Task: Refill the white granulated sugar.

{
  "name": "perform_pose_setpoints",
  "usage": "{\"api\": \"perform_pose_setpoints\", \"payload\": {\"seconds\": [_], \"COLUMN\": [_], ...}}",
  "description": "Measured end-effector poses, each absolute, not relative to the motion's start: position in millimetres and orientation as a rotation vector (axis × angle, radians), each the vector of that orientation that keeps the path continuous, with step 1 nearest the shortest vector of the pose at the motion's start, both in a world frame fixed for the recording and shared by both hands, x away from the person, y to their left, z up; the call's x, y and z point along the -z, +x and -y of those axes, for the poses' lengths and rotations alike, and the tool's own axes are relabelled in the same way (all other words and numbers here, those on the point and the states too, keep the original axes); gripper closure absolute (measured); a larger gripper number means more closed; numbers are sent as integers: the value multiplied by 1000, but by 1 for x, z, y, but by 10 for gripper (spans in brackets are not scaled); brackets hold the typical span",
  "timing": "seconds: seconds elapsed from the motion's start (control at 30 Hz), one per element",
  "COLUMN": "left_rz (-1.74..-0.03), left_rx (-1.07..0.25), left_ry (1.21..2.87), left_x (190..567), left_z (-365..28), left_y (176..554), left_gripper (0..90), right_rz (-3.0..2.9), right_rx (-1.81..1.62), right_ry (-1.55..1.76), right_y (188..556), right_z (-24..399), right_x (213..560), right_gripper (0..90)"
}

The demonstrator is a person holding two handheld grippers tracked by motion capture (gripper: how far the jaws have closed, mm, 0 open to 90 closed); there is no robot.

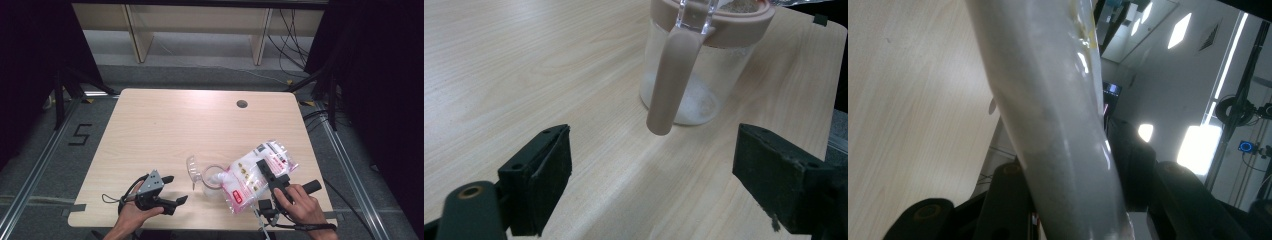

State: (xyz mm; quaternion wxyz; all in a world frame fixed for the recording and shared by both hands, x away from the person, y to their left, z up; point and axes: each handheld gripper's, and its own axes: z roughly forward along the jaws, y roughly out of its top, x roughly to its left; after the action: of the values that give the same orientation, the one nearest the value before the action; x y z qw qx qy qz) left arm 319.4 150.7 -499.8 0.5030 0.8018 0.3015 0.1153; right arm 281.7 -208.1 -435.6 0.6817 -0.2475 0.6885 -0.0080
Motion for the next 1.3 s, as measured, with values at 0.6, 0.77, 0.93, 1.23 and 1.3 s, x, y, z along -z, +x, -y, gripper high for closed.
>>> {"api": "perform_pose_setpoints", "payload": {"seconds": [0.6,0.77,0.93,1.23,1.3], "left_rz": [-734,-732,-746,-726,-731], "left_rx": [-280,-284,-275,-280,-284], "left_ry": [1936,1938,1931,1937,1938], "left_x": [500,499,500,500,499], "left_z": [-151,-151,-150,-151,-151], "left_y": [319,319,318,319,319], "left_gripper": [155,155,155,155,155], "right_rz": [-1534,-1532,-1528,-1523,-1536], "right_rx": [9,7,9,16,21], "right_ry": [-560,-559,-563,-567,-561], "right_y": [281,281,281,280,280], "right_z": [208,208,208,207,208], "right_x": [436,436,436,435,435], "right_gripper": [665,668,670,676,679]}}
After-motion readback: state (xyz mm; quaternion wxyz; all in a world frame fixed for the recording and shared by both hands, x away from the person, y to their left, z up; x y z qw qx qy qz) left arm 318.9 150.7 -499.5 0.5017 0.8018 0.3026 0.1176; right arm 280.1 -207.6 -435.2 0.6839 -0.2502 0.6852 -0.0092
